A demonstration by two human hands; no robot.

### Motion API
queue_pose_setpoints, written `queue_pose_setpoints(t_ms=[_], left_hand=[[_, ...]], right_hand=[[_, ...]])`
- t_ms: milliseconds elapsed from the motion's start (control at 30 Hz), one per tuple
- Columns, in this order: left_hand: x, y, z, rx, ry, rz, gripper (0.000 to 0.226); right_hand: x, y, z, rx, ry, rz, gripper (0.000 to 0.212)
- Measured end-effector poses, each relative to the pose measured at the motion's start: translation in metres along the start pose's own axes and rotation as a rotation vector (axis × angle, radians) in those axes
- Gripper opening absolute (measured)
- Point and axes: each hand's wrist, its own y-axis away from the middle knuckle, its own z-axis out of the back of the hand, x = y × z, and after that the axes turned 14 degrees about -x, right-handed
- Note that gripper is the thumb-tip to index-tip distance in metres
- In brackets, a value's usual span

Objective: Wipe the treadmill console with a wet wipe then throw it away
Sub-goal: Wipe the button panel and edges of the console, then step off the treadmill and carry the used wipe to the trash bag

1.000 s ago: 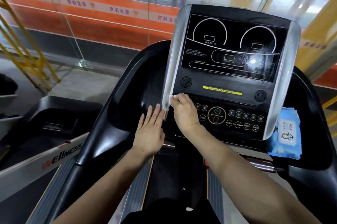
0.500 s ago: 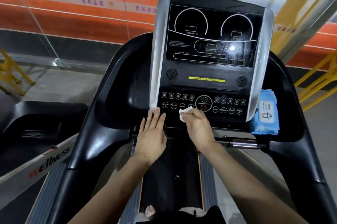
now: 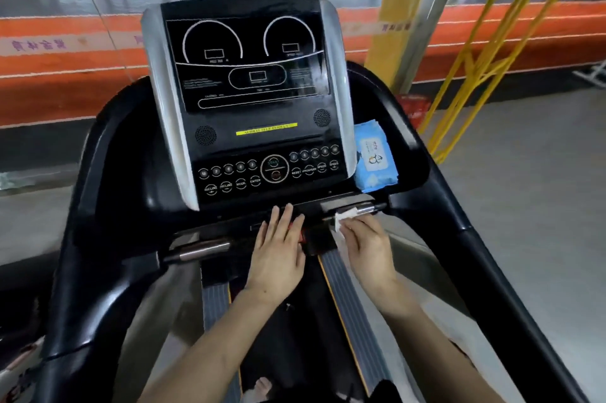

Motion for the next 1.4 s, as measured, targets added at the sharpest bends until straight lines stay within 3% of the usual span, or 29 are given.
queue_pose_setpoints(t_ms=[167, 433, 667, 967, 1200, 1400], left_hand=[[-0.093, 0.027, -0.031, 0.060, 0.064, -0.116, 0.064], [-0.297, 0.139, -0.091, 0.243, 0.233, -0.393, 0.066], [-0.453, 0.226, -0.117, 0.373, 0.271, -0.664, 0.056], [-0.560, 0.272, -0.158, 0.501, 0.272, -0.793, 0.057], [-0.621, 0.268, -0.203, 0.532, 0.255, -0.730, 0.058], [-0.655, 0.255, -0.239, 0.552, 0.187, -0.579, 0.058]], right_hand=[[-0.047, 0.039, 0.106, -0.108, 0.083, -0.069, 0.014], [-0.123, 0.175, 0.329, -0.274, 0.304, -0.382, 0.014], [-0.176, 0.295, 0.475, -0.539, 0.475, -0.587, 0.011], [-0.215, 0.356, 0.558, -0.649, 0.539, -0.643, 0.015], [-0.278, 0.344, 0.591, -0.573, 0.547, -0.612, 0.012], [-0.340, 0.308, 0.607, -0.395, 0.473, -0.559, 0.010]])
